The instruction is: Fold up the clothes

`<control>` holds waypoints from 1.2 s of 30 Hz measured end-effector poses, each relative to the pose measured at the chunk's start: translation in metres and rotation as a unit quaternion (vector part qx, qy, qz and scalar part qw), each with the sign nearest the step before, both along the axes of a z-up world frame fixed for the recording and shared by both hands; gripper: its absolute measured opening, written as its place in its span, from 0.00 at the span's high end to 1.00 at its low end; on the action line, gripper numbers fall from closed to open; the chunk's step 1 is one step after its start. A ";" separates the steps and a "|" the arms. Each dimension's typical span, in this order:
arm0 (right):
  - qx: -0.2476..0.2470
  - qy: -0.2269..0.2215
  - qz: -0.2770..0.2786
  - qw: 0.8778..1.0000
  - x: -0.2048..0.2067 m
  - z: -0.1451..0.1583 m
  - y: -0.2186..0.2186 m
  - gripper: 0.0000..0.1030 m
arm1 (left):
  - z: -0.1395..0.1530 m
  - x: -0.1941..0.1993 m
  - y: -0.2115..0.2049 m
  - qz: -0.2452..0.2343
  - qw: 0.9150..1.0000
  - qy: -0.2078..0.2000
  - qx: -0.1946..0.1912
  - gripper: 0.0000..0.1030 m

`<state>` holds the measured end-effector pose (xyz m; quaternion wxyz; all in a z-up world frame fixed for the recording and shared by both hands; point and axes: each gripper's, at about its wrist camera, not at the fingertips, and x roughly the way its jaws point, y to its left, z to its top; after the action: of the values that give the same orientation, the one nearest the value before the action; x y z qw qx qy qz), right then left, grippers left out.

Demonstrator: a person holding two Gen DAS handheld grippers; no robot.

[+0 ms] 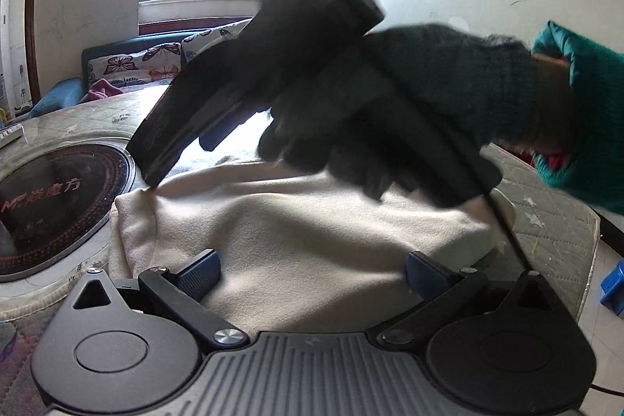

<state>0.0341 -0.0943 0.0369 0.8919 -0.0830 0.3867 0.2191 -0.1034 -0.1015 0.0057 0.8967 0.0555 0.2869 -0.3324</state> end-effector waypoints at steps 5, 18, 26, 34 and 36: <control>-0.017 -0.006 0.008 1.000 -0.024 0.017 -0.024 0.39 | 0.000 -0.001 0.002 0.000 1.000 0.001 -0.002 0.00; -0.019 -0.008 -0.018 1.000 -0.031 -0.002 -0.032 0.39 | 0.001 0.001 0.000 0.000 1.000 0.001 -0.001 0.00; -0.052 -0.021 0.003 0.998 -0.048 -0.004 -0.039 0.42 | 0.000 0.001 0.000 0.000 1.000 0.000 0.000 0.00; 0.001 -0.021 -0.029 0.999 -0.053 0.005 -0.058 0.42 | -0.001 0.002 0.001 -0.001 1.000 0.000 0.000 0.00; -0.004 -0.016 -0.020 1.000 -0.058 0.003 -0.058 0.44 | -0.001 0.002 0.001 -0.001 1.000 0.000 0.000 0.00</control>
<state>-0.0239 -0.1525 0.0398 0.9021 -0.0824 0.3745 0.1979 -0.1015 -0.1009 0.0045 0.8964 0.0560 0.2870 -0.3330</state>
